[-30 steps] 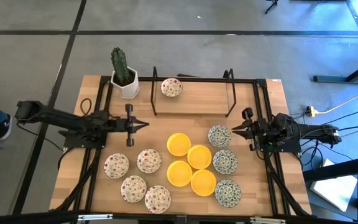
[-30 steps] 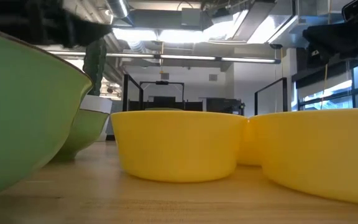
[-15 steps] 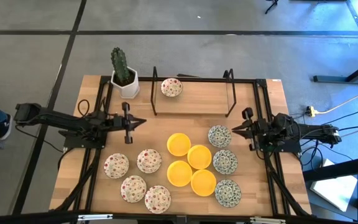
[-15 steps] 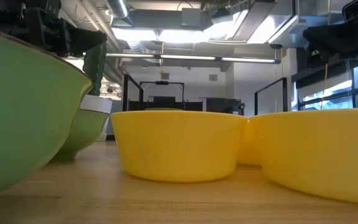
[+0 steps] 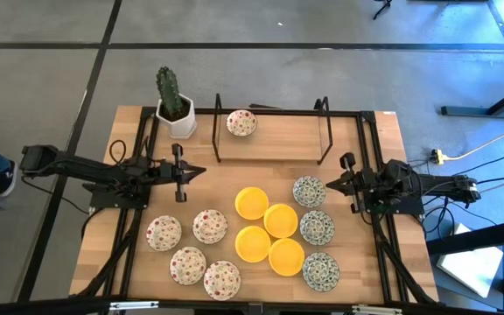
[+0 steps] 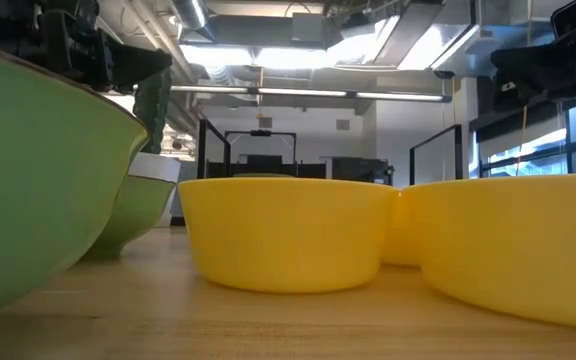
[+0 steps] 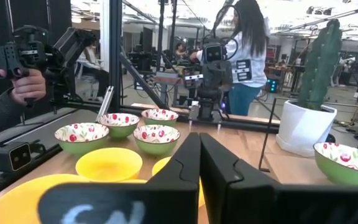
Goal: Pick & Place Mini bowls
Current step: Put the top blue bowl on the shelf
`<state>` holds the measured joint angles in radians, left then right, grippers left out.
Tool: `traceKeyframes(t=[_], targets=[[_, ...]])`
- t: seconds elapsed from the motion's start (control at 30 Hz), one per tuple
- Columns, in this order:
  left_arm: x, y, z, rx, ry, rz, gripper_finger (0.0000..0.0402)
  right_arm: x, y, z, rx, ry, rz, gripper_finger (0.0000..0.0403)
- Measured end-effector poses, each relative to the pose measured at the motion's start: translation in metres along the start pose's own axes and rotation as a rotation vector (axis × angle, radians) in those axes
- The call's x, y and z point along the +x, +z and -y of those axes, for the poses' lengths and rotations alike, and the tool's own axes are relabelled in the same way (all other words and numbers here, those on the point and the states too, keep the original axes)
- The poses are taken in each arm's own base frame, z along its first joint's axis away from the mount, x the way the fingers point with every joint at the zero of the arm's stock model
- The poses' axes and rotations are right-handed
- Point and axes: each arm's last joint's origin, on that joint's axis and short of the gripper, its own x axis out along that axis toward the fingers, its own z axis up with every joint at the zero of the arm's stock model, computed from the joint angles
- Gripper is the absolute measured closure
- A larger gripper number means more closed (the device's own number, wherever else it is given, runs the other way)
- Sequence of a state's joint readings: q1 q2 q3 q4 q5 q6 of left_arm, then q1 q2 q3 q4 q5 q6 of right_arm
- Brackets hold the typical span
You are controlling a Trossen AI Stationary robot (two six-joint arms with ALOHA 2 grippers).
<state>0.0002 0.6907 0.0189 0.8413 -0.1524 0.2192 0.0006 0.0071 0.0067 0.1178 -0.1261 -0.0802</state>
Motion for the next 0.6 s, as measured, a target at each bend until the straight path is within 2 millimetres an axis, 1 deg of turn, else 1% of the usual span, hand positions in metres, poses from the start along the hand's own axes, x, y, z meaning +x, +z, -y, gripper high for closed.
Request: traceKeyframes(t=[0.2, 0.47, 0.53, 0.6], targets=[[0.0001, 0.0001, 0.0000, 0.001, 0.000, 0.000, 0.0395, 0.0000, -0.0023, -0.0002, 0.012, 0.001, -0.023, 0.0394], [0.0001, 0.0002, 0.0000, 0.003, 0.000, 0.001, 0.0397, 0.0000, -0.0024, -0.0002, 0.027, 0.000, -0.025, 0.0398], [0.0001, 0.0002, 0.0000, 0.003, 0.000, 0.001, 0.0397, 0.0000, 0.0006, -0.0001, 0.054, 0.005, 0.006, 0.0396], [0.0001, 0.0002, 0.0000, 0.003, 0.000, 0.001, 0.0398, -0.0002, 0.0072, -0.0017, 0.078, 0.056, 0.075, 0.0390]])
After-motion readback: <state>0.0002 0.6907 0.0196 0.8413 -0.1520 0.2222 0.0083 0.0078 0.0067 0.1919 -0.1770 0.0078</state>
